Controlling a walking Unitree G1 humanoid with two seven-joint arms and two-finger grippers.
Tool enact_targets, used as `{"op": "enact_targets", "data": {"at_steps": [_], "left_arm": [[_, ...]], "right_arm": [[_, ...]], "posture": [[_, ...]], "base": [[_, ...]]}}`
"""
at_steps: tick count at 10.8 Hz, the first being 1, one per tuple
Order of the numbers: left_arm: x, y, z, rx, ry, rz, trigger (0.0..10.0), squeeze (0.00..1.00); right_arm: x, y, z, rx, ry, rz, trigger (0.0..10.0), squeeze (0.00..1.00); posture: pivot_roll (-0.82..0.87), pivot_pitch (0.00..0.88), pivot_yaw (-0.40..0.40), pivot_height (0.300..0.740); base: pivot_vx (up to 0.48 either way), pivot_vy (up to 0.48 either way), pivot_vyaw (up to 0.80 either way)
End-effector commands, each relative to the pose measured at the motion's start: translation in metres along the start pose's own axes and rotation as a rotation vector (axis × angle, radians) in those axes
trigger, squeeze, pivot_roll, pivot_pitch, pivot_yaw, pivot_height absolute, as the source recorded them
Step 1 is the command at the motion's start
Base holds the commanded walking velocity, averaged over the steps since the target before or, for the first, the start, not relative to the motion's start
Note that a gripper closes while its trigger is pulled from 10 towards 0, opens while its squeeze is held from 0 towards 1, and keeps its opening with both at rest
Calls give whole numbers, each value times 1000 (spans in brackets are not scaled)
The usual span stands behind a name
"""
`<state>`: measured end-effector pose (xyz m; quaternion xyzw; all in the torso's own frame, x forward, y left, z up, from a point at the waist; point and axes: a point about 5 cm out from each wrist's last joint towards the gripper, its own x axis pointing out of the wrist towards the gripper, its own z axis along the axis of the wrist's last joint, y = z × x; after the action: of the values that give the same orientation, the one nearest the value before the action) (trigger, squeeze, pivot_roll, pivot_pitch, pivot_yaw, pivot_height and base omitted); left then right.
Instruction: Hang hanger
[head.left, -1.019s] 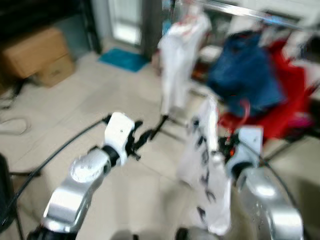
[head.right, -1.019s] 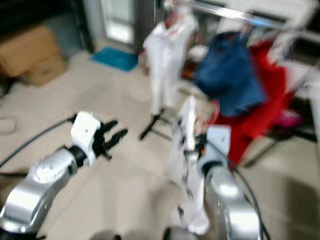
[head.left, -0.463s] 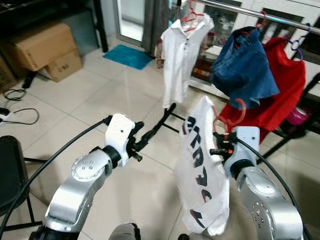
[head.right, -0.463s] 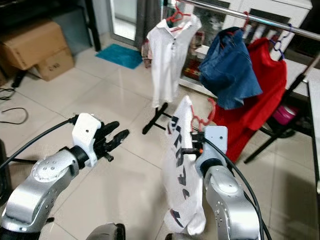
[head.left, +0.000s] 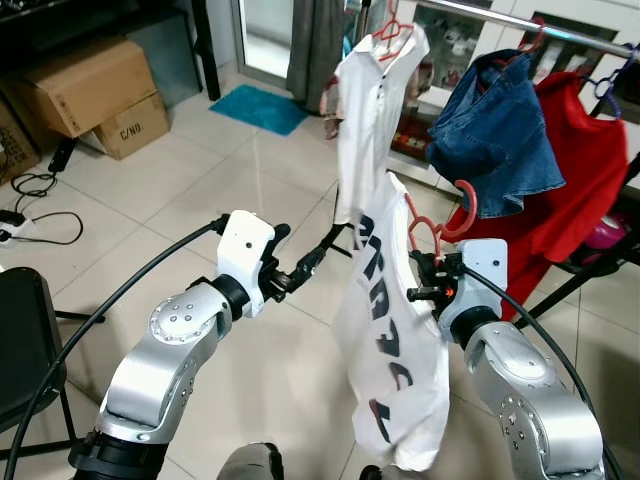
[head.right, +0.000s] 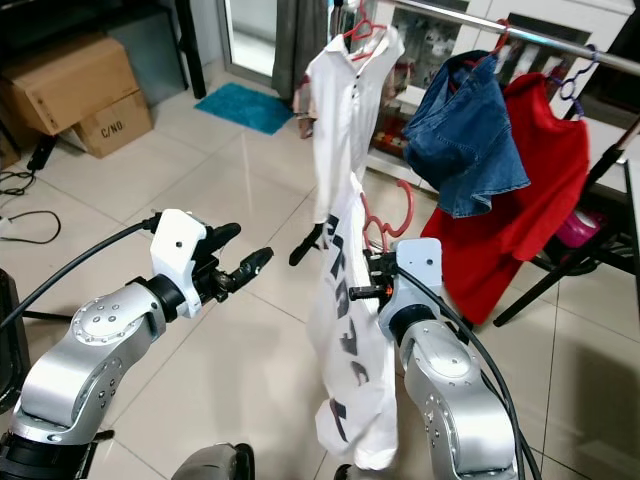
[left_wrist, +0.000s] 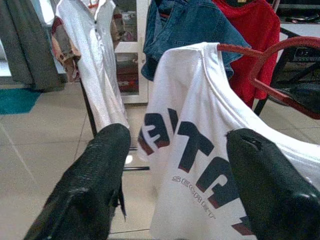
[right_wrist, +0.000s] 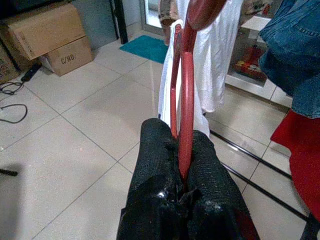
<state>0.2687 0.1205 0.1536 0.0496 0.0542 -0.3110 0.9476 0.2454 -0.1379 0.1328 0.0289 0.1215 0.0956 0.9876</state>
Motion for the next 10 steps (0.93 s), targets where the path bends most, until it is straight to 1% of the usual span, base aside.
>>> {"op": "enact_targets", "data": {"at_steps": [1, 3, 5, 6, 7, 8, 9, 10], "left_arm": [[1, 0, 2, 2, -3, 0, 10000, 1000], [1, 1, 4, -1, -27, 13, 10000, 1000], [2, -1, 1, -12, -5, 16, 10000, 1000], [8, 0, 3, -15, -13, 22, 10000, 1000], [18, -6, 3, -8, 1, -29, 10000, 855], [26, -8, 2, 2, 27, -47, 10000, 329], [36, -8, 1, 3, 47, -48, 10000, 0], [46, -7, 2, -14, 54, -41, 10000, 0]], "right_arm": [[-3, 0, 8, -11, -30, 7, 0, 0], [-4, 0, 8, -17, -25, 17, 0, 0], [-4, 2, 10, -39, -30, 42, 0, 0], [-3, 6, 17, -72, -54, 78, 0, 0], [-2, 9, 22, -87, -80, 102, 0, 0], [-2, 14, 27, -85, -108, 135, 0, 0], [-3, 21, 34, -87, -139, 187, 0, 0], [-5, 28, 38, -110, -160, 248, 0, 0]], "posture": [[45, 88, -33, 740], [42, 93, -41, 740], [38, 92, -44, 740], [35, 81, -47, 740], [36, 73, -53, 740], [36, 73, -54, 740], [30, 69, -54, 740], [25, 66, -53, 740]], "base": [[0, 0, 0], [0, 0, 0], [0, 0, 0], [0, 0, 0], [0, 0, 0], [0, 0, 0], [0, 0, 0], [0, 0, 0]]}}
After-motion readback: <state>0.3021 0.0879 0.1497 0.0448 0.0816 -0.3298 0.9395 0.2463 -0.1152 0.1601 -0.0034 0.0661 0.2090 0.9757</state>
